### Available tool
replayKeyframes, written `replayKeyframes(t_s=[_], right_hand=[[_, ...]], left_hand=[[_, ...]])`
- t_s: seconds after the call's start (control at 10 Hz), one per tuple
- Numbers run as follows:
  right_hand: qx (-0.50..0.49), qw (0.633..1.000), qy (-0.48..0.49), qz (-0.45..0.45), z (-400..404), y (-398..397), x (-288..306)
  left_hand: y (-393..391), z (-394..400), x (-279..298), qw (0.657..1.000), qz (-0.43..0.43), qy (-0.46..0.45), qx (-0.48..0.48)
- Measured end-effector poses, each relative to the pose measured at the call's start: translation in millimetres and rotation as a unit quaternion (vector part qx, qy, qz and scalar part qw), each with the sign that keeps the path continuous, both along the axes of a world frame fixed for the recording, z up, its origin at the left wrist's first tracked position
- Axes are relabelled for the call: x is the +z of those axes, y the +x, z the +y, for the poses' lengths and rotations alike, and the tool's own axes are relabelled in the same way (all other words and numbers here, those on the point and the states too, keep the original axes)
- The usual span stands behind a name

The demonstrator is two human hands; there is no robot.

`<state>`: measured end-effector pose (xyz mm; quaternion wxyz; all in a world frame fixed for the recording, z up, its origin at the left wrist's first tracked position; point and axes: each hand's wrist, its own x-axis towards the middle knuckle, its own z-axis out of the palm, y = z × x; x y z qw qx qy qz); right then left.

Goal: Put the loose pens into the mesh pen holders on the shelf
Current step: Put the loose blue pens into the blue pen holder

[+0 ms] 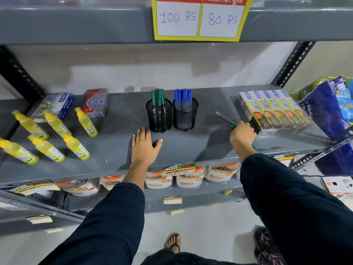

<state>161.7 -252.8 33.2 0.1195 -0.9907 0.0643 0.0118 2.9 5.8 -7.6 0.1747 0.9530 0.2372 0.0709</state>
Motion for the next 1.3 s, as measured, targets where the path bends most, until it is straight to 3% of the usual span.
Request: replayKeyframes(t_s=[0.5,0.6,0.7,0.8,0.9,1.0,1.2,1.3], right_hand=[[-0.027,0.997,0.061,0.05,0.8,15.3,7.6],[-0.031,0.996,0.075,0.03,0.8,16.3,9.3],[-0.023,0.994,0.092,-0.054,5.7,16.5,15.6],[0.006,0.966,0.194,-0.173,17.1,18.0,34.7],[0.045,0.897,0.373,-0.233,33.1,16.3,63.6],[0.067,0.832,0.485,-0.262,52.1,10.4,95.9],[0.117,0.75,0.58,-0.297,86.5,8.2,128.9],[0.156,0.752,0.578,-0.277,103.6,3.2,129.1]], left_hand=[[0.0,0.1,0.2,1.0,-0.003,0.0,0.0],[0.5,0.3,-0.5,1.0,-0.002,-0.001,0.001],[1.1,0.2,-0.7,1.0,0.0,0.0,0.001],[1.0,0.1,-0.4,1.0,0.0,0.001,0.002],[0.6,-0.1,-0.7,1.0,-0.003,-0.001,0.003],[0.8,0.1,-1.2,1.0,-0.001,-0.003,0.003],[0.7,0.4,-0.7,1.0,-0.001,0.002,0.006],[0.4,-0.1,-0.2,1.0,-0.003,-0.002,0.008]])
